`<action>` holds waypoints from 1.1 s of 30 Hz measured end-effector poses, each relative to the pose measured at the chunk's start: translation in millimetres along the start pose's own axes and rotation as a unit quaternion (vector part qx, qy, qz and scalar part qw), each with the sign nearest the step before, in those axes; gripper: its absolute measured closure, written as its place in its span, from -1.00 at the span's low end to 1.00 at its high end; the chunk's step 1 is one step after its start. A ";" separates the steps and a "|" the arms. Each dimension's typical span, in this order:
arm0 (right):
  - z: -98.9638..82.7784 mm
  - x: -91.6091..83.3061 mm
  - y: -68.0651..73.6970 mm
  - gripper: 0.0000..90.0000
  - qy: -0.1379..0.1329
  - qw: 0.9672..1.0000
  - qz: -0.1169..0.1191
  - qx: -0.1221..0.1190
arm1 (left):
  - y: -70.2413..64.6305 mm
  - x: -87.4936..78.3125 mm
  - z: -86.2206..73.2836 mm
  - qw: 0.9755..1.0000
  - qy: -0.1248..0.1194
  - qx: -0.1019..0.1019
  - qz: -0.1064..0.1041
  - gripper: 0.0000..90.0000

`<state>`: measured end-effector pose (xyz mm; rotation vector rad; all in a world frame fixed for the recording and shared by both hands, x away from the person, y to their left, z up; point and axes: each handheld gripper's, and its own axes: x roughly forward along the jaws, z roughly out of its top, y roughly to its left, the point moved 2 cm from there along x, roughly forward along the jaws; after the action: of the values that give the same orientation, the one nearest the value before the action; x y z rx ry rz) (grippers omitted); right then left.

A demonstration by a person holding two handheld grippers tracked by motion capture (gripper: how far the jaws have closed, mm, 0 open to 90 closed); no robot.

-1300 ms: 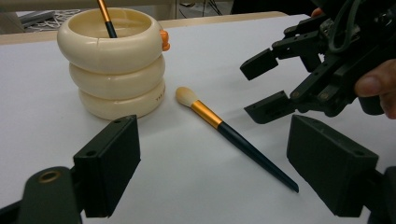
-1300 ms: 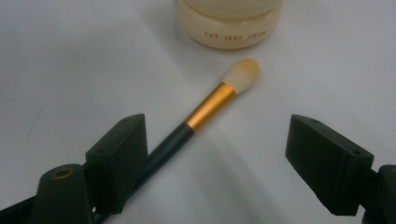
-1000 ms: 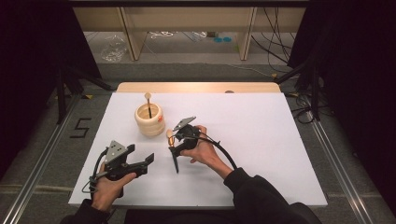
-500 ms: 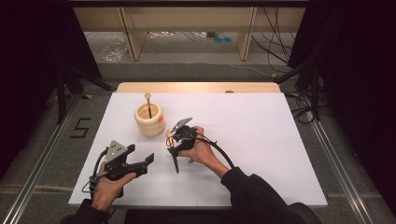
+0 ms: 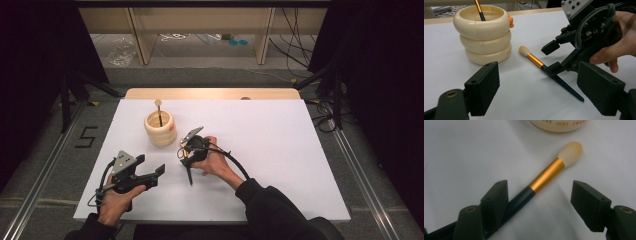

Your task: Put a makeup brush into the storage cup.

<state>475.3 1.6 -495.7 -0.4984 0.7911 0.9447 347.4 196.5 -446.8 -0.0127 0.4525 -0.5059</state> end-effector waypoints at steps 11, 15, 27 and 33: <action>-1.3 -2.1 -3.7 0.03 0.012 1.000 0.022 0.009 | 0.0 -0.1 -0.1 1.000 0.000 0.001 -0.001 -0.58; -2.6 -2.9 -5.6 0.11 0.025 0.999 0.030 0.012 | 0.6 -0.2 -0.2 1.000 0.001 -0.001 -0.002 -0.58; -4.9 -6.5 -10.3 0.46 0.044 0.998 0.032 0.008 | 0.3 -0.1 -0.3 1.000 0.000 -0.001 -0.003 -0.57; -4.7 -6.9 -11.7 0.56 0.049 0.998 0.033 -0.002 | 0.3 -0.1 -0.4 1.000 0.001 -0.002 -0.003 -0.57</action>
<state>481.2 -11.2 -492.7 -0.5277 0.8989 0.9888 347.3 196.9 -447.1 -0.0178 0.4553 -0.5117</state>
